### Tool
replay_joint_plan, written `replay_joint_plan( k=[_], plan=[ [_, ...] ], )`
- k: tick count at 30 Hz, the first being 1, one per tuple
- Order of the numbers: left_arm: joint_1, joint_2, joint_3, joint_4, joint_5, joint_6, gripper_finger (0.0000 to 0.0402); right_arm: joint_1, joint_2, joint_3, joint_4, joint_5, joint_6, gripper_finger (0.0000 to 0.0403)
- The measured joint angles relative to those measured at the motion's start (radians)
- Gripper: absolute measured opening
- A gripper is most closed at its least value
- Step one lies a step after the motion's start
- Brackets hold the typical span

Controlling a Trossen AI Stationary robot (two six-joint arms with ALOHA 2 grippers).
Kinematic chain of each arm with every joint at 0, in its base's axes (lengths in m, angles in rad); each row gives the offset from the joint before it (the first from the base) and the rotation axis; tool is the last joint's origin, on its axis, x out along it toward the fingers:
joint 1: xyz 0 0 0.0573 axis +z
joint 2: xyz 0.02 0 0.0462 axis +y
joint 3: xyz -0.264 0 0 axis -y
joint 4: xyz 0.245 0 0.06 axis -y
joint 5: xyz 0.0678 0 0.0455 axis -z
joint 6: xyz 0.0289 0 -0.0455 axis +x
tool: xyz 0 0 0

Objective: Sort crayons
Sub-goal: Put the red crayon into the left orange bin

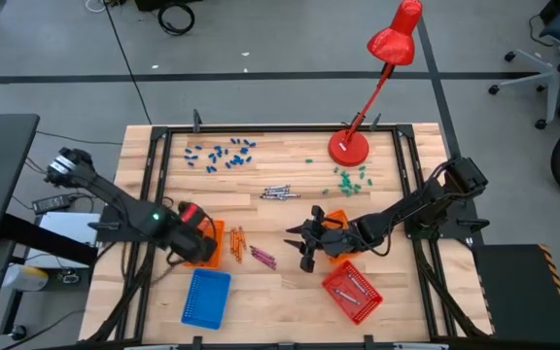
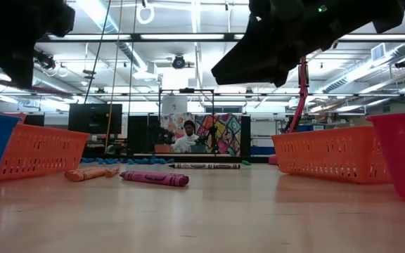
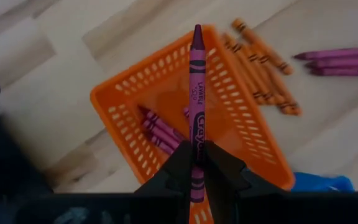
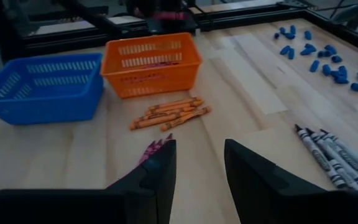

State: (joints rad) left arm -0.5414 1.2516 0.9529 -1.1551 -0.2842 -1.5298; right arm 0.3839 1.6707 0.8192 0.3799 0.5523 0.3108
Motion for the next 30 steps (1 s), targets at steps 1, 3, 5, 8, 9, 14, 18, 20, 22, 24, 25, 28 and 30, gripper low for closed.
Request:
replay_joint_plan(
  k=[1, 3, 5, 8, 9, 14, 18, 20, 22, 24, 25, 28, 30],
  plan=[
    [-0.006, 0.022, 0.0, 0.0, 0.0, -0.033, 0.0039, 0.007, 0.0, 0.0, 0.0, 0.0, 0.003, 0.0139],
    [-0.018, 0.059, 0.0, 0.001, 0.005, -0.089, 0.0039, 0.024, 0.0, 0.0, 0.0, 0.001, 0.009, 0.0139],
    [-0.025, 0.092, 0.0, 0.004, 0.017, -0.128, 0.0039, 0.046, 0.0, 0.0, 0.001, 0.002, 0.025, 0.0139],
    [-0.033, 0.131, 0.0, 0.012, 0.017, -0.175, 0.0039, 0.083, 0.0, 0.0, 0.001, 0.019, 0.056, 0.0139],
    [-0.034, 0.144, 0.0, 0.016, 0.017, -0.186, 0.0039, 0.097, 0.0, 0.0, 0.0, 0.035, 0.063, 0.0139],
    [-0.035, 0.208, 0.0, 0.062, 0.017, -0.225, 0.0039, 0.18, 0.029, -0.001, 0.007, 0.142, 0.079, 0.0139],
    [-0.035, 0.26, 0.0, 0.116, 0.058, -0.237, 0.0039, 0.224, 0.049, 0.0, 0.026, 0.195, 0.066, 0.0139],
    [-0.042, 0.282, 0.0, 0.134, 0.078, -0.241, 0.0039, 0.239, 0.057, 0.0, 0.03, 0.198, 0.046, 0.0139],
    [-0.045, 0.302, 0.0, 0.148, 0.092, -0.25, 0.0039, 0.249, 0.063, 0.0, 0.042, 0.187, 0.028, 0.0139],
    [-0.048, 0.318, 0.0, 0.137, 0.092, -0.266, 0.0039, 0.258, 0.063, 0.0, 0.04, 0.174, 0.025, 0.0139],
    [-0.048, 0.324, 0.0, 0.137, 0.091, -0.276, 0.0039, 0.259, 0.063, 0.0, 0.039, 0.16, 0.024, 0.0139],
    [-0.044, 0.331, 0.0, 0.131, 0.086, -0.293, 0.0039, 0.269, 0.063, -0.001, 0.031, 0.155, 0.01, 0.0139],
    [-0.044, 0.335, -0.001, 0.128, 0.086, -0.316, 0.0039, 0.274, 0.063, -0.001, 0.024, 0.151, -0.002, 0.0139]
  ],
)
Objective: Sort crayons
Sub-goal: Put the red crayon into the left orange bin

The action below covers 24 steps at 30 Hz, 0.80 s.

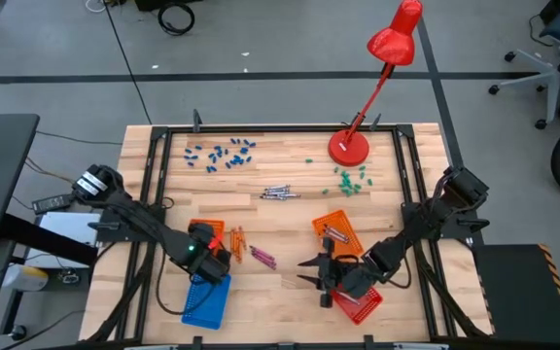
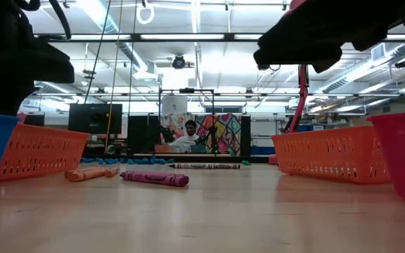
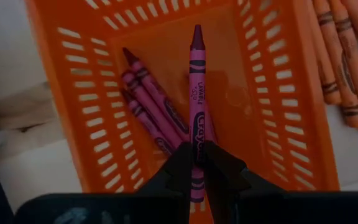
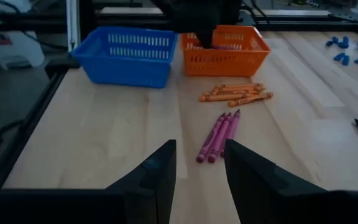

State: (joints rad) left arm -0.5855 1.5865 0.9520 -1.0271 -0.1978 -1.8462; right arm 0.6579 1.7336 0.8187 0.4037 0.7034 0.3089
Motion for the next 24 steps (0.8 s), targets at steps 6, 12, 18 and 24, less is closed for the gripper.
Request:
replay_joint_plan(
  k=[6, 12, 18, 24],
  plan=[
    [-0.001, 0.006, 0.0, 0.0, 0.002, -0.017, 0.0041, 0.003, 0.0, 0.0, -0.004, -0.028, -0.056, 0.0139],
    [-0.001, 0.006, 0.0, 0.002, 0.004, -0.039, 0.0088, -0.012, 0.0, -0.001, 0.003, -0.042, -0.13, 0.0139],
    [0.0, -0.007, 0.004, -0.005, 0.005, -0.01, 0.0141, -0.045, 0.0, -0.001, -0.007, -0.111, -0.17, 0.0139],
    [-0.001, -0.011, 0.111, -0.132, -0.108, -0.009, 0.0143, -0.06, 0.0, -0.001, -0.037, -0.133, -0.213, 0.0139]
  ],
)
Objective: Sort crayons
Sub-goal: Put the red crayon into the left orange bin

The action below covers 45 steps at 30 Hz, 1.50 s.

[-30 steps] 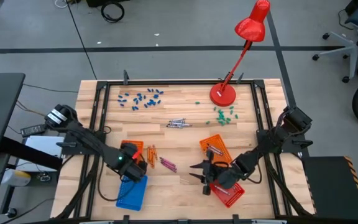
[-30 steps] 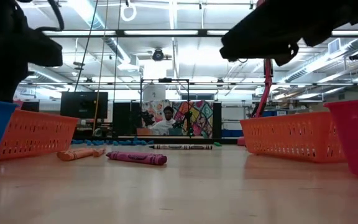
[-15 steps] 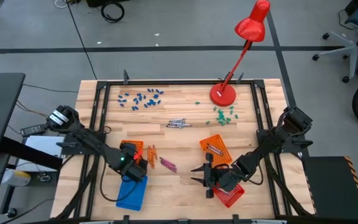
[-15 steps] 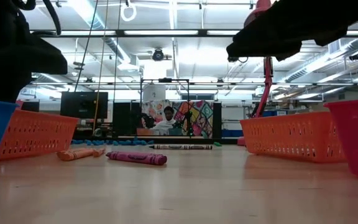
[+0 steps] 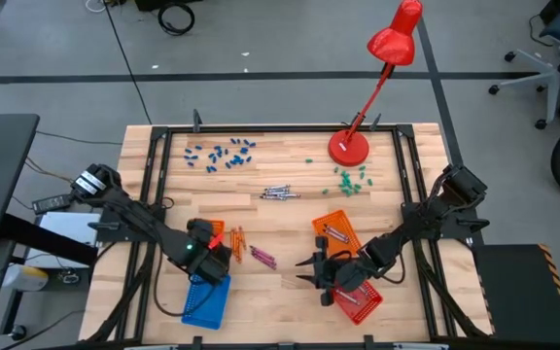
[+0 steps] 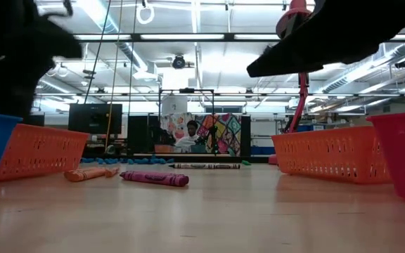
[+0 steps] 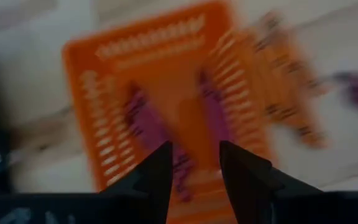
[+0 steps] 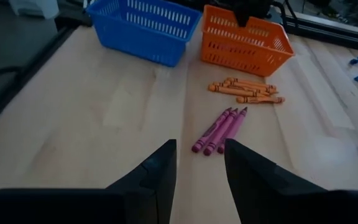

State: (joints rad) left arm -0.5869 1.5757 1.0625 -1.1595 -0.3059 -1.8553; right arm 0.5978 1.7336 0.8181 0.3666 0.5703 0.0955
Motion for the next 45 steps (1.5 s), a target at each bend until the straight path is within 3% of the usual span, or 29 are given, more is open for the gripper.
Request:
replay_joint_plan(
  k=[5, 7, 19, 24, 30, 36, 39, 45],
  plan=[
    [0.004, 0.001, 0.071, 0.027, -0.242, -0.014, 0.0142, -0.016, 0.0, 0.0, -0.015, -0.002, -0.042, 0.0139],
    [0.017, 0.002, 0.077, 0.058, -0.287, -0.011, 0.0142, -0.022, 0.0, 0.0, -0.026, -0.016, -0.053, 0.0139],
    [0.113, 0.11, 0.078, 0.421, -0.283, 0.204, 0.0142, -0.025, -0.047, 0.0, -0.256, -0.054, -0.082, 0.0139],
    [0.134, 0.132, 0.077, 0.474, -0.266, 0.296, 0.0142, -0.057, -0.047, 0.0, -0.282, -0.181, -0.072, 0.0139],
    [0.151, 0.143, 0.127, 0.658, -0.276, 0.705, 0.0142, -0.08, -0.047, 0.0, -0.334, -0.135, -0.1, 0.0139],
    [0.156, 0.146, 0.138, 0.699, -0.275, 1.153, 0.0142, -0.098, -0.049, -0.001, -0.323, -0.127, -0.106, 0.0139],
    [0.176, 0.154, 0.131, 0.699, -0.242, 1.242, 0.0142, -0.113, -0.049, -0.001, -0.311, -0.125, -0.12, 0.0139],
    [0.27, 0.21, 0.126, 0.685, 0.057, 1.406, 0.0142, -0.165, -0.049, -0.001, -0.22, -0.129, -0.174, 0.0139]
  ],
)
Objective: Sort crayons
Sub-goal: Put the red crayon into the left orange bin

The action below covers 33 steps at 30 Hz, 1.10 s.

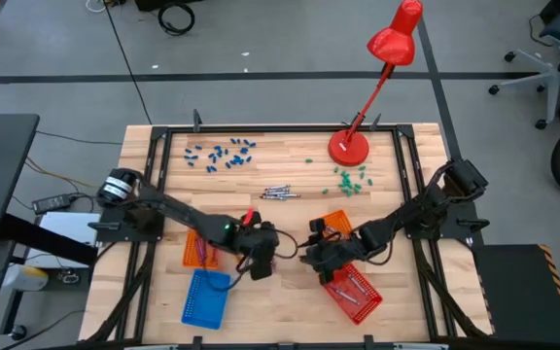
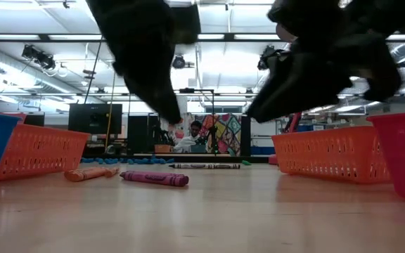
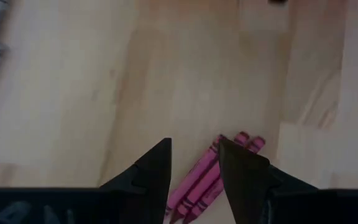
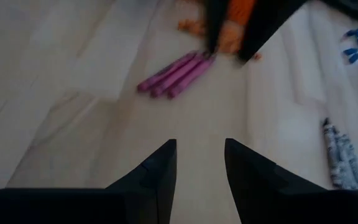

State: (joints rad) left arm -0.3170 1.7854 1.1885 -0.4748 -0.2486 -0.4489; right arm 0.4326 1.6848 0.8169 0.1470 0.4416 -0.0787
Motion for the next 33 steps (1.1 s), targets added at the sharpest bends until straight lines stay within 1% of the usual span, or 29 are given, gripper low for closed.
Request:
replay_joint_plan(
  k=[2, 4, 9, 11, 13, 18, 33],
  plan=[
    [0.021, 0.021, 0.0, -0.001, 0.054, 0.051, 0.0142, -0.024, 0.0, 0.0, 0.032, -0.026, -0.003, 0.0139],
    [0.033, 0.031, 0.0, -0.014, 0.079, 0.112, 0.0142, -0.05, 0.0, 0.0, 0.053, -0.059, -0.004, 0.0139],
    [0.035, 0.058, -0.001, -0.006, 0.09, 0.272, 0.0142, -0.097, 0.0, 0.0, 0.067, -0.094, -0.011, 0.0139],
    [0.032, 0.06, -0.001, -0.027, 0.096, 0.324, 0.0142, -0.108, 0.0, 0.0, 0.068, -0.103, -0.019, 0.0139],
    [0.032, 0.063, -0.001, -0.01, 0.098, 0.363, 0.0142, -0.111, 0.0, 0.0, 0.076, -0.103, -0.024, 0.0139],
    [0.032, 0.063, -0.001, -0.017, 0.098, 0.367, 0.0142, -0.11, 0.0, 0.0, 0.085, -0.104, -0.053, 0.0139],
    [0.032, 0.078, -0.001, -0.004, 0.097, 0.359, 0.0142, -0.11, 0.0, 0.0, 0.105, -0.104, -0.074, 0.0139]
  ],
)
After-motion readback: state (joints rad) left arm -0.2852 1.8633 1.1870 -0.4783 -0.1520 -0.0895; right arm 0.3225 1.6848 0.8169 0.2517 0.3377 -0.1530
